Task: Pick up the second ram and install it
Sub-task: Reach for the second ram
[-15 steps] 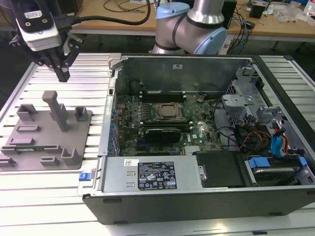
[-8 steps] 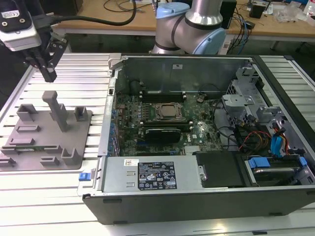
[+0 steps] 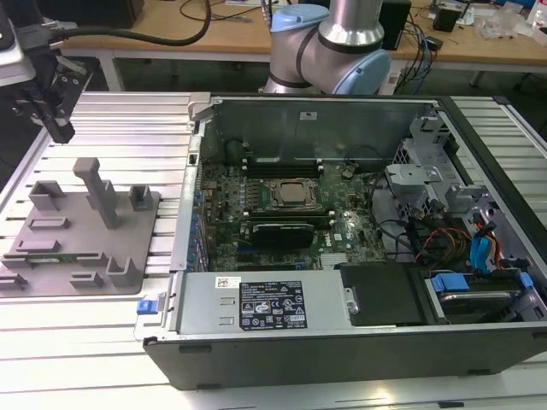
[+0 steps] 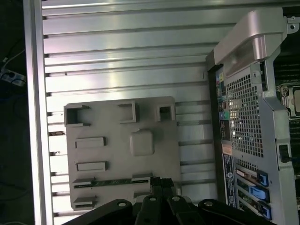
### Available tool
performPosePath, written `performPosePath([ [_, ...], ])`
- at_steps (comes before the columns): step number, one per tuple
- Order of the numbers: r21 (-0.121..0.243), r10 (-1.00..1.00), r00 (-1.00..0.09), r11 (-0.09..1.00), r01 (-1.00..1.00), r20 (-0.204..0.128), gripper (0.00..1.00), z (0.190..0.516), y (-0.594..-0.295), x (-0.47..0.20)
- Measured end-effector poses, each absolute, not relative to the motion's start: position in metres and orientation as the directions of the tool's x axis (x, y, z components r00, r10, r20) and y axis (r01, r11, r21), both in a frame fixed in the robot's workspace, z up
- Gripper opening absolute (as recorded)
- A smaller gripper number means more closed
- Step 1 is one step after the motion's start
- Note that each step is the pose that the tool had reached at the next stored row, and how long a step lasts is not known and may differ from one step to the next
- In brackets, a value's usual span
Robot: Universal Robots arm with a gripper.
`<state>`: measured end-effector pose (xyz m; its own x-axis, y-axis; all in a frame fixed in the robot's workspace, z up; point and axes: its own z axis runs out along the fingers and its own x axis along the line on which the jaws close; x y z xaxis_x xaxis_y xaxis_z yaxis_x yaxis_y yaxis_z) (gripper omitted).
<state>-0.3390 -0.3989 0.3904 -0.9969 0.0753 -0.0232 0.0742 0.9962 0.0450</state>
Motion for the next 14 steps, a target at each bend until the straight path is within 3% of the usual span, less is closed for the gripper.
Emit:
performPosePath([
  [14,0.045,0.075,-0.997,0.996,0.074,-0.023,0.08,0.379,-0.403,-0.391],
])
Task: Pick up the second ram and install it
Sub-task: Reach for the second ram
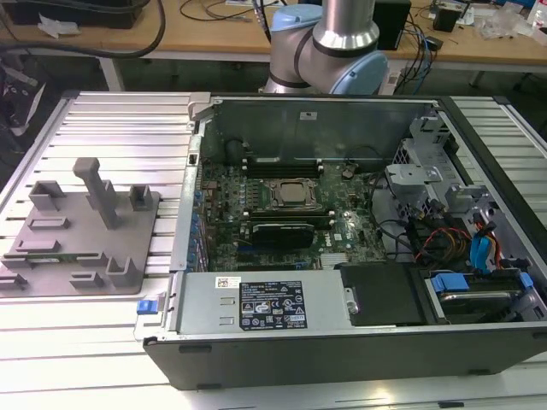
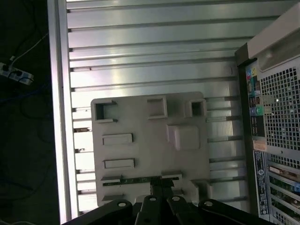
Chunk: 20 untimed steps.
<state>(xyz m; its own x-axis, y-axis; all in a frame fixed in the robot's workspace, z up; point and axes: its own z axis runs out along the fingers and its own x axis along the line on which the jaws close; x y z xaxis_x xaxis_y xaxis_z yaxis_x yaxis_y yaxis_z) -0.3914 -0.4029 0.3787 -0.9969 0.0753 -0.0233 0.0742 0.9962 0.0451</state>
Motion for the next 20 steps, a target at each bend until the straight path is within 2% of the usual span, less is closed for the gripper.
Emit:
performPosePath([
  [9,0.045,0.075,-0.997,0.996,0.074,-0.023,0.08,0.364,-0.419,-0.401],
  [20,0.045,0.075,-0.997,0.996,0.074,-0.023,0.08,0.348,-0.425,-0.411],
])
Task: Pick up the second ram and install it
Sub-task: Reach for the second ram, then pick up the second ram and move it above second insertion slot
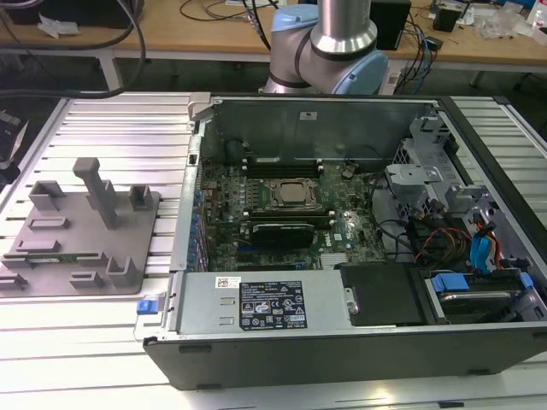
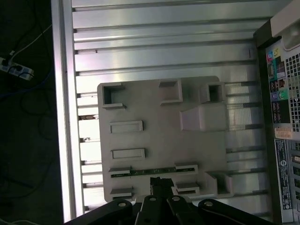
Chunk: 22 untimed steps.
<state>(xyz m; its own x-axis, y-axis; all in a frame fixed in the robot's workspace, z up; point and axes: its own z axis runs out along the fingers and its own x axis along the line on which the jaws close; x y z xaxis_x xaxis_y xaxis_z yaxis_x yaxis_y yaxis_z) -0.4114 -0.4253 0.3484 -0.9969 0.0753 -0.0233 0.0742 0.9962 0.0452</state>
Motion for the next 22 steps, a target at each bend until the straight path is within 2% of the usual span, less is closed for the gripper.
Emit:
performPosePath([
  [11,0.046,0.075,-0.997,0.996,0.074,-0.023,0.08,0.3484,-0.4253,-0.4114],
  [22,0.046,-0.111,-0.993,0.993,-0.112,-0.023,0.08,0.3484,-0.4253,-0.4114],
])
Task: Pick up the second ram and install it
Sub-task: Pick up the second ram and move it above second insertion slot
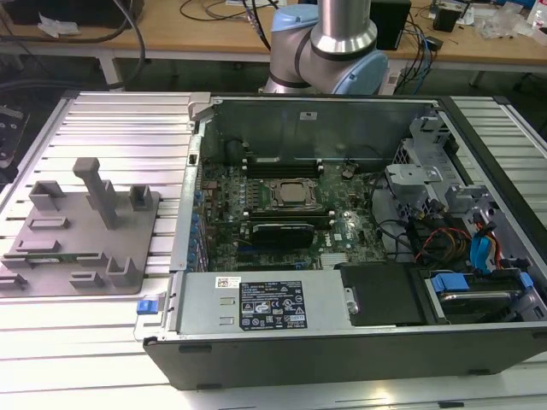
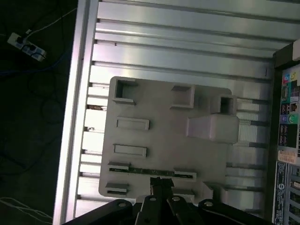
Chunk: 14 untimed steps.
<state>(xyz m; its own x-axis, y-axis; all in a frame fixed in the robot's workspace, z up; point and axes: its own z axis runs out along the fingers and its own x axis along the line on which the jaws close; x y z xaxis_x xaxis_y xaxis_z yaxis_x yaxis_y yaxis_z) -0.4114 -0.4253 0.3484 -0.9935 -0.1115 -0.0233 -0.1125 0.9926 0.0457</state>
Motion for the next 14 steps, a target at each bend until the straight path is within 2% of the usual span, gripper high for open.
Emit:
performPosePath([
  [9,0.046,-0.376,-0.926,0.925,-0.377,-0.023,0.08,0.3484,-0.425,-0.4114],
  [14,0.046,-0.545,-0.838,0.837,-0.546,-0.023,0.08,0.3484,-0.4249,-0.4114],
])
